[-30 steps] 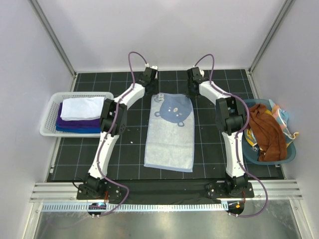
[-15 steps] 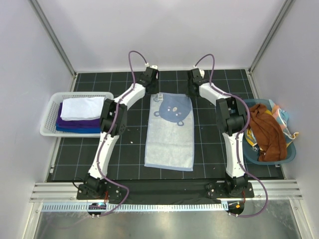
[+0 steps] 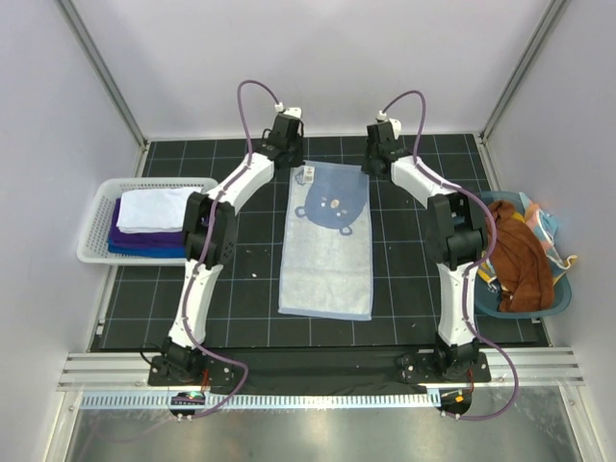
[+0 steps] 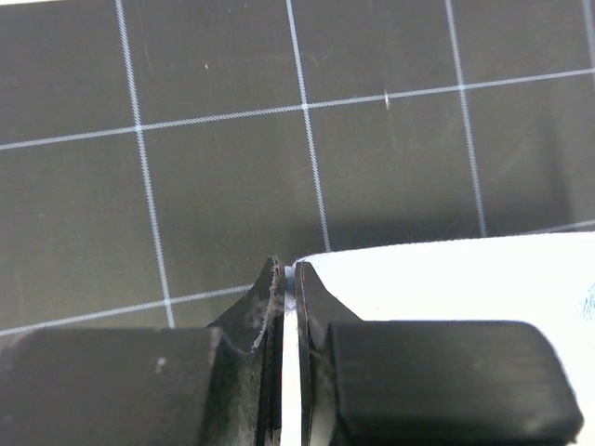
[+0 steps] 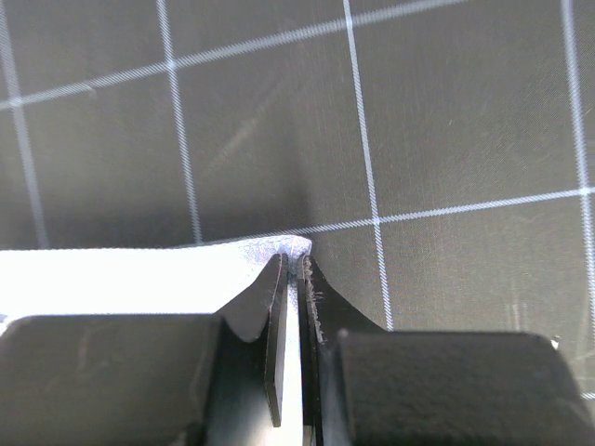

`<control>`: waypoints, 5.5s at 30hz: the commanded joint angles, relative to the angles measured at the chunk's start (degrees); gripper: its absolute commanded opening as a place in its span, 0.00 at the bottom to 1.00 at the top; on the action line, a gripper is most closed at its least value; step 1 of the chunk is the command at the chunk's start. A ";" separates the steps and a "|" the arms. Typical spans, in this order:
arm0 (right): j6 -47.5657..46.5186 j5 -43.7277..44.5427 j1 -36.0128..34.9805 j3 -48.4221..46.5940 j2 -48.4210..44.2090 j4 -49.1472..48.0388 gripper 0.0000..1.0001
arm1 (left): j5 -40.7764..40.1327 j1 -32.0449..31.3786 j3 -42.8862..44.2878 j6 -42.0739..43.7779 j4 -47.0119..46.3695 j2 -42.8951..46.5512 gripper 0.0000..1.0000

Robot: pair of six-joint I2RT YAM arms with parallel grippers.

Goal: Fold and stack the towels
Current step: Fold the towel

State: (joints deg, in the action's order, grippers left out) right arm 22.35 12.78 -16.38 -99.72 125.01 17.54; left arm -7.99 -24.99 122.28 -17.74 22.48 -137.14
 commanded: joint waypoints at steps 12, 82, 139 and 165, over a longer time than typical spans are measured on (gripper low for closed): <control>0.94 -0.82 -2.42 12.43 -19.53 -3.74 0.01 | 3.40 0.30 -14.86 -4.32 -3.14 19.00 0.00; 23.27 9.37 -28.71 71.77 -71.40 2.94 0.01 | -6.51 -21.68 -77.54 -21.64 -2.79 64.72 0.00; 26.17 6.47 -30.20 74.15 -76.05 6.54 0.29 | -4.67 -23.43 -84.31 -25.42 0.63 71.39 0.35; 13.78 12.73 -21.07 47.35 -49.97 11.38 0.46 | -14.25 -17.73 -53.64 -14.96 10.74 43.02 0.45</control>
State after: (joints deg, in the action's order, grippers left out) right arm 40.47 25.30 -40.97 -47.94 71.79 29.78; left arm -19.88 -44.51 65.47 -36.03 30.44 -91.55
